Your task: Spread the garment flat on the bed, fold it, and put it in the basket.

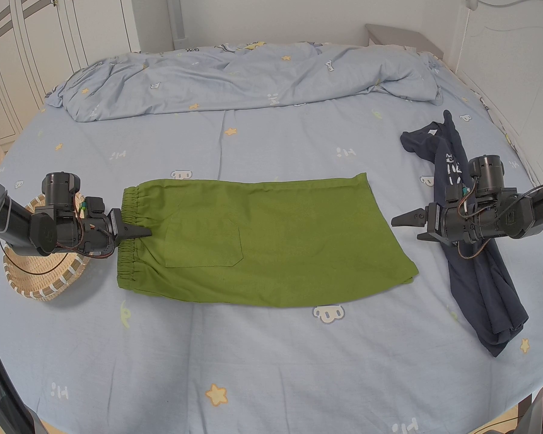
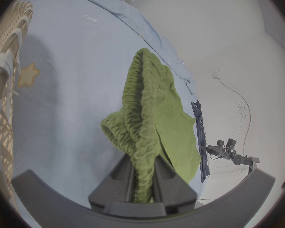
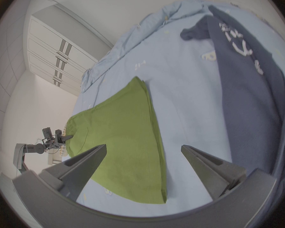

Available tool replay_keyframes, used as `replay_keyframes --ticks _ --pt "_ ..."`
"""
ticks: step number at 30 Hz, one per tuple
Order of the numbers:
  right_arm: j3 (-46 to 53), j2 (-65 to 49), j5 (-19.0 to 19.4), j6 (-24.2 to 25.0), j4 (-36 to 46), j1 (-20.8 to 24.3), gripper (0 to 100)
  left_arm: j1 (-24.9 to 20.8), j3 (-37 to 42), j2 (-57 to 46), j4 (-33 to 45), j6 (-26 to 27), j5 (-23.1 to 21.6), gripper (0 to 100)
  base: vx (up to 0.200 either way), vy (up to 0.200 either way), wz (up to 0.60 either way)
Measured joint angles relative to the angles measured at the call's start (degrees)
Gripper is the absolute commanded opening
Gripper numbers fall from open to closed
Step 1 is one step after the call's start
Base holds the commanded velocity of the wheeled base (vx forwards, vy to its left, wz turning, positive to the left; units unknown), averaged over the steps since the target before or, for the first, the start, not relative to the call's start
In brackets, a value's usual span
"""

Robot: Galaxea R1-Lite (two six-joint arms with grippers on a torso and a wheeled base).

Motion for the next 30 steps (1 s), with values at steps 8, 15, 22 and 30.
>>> replay_keyframes --ticks 8,15,22,30 --pt "-0.01 3.39 1.84 -0.11 0.85 -0.22 100 0.09 0.24 -1.37 0.0 -0.02 -0.02 0 0.0 0.0 0.0" --pt "1.05 4.22 2.0 -0.17 0.82 1.24 100 0.11 0.28 -1.82 -0.02 -0.02 -0.02 0 0.0 0.0 0.0" --pt "2.34 3.61 1.91 -0.22 0.72 2.95 100 0.11 0.28 -1.93 -0.02 -0.02 0.0 0 0.0 0.0 0.0" --pt "3.46 1.84 2.06 -0.11 1.16 4.72 100 0.09 0.28 -2.17 -0.05 0.0 -0.04 0 0.0 0.0 0.0"
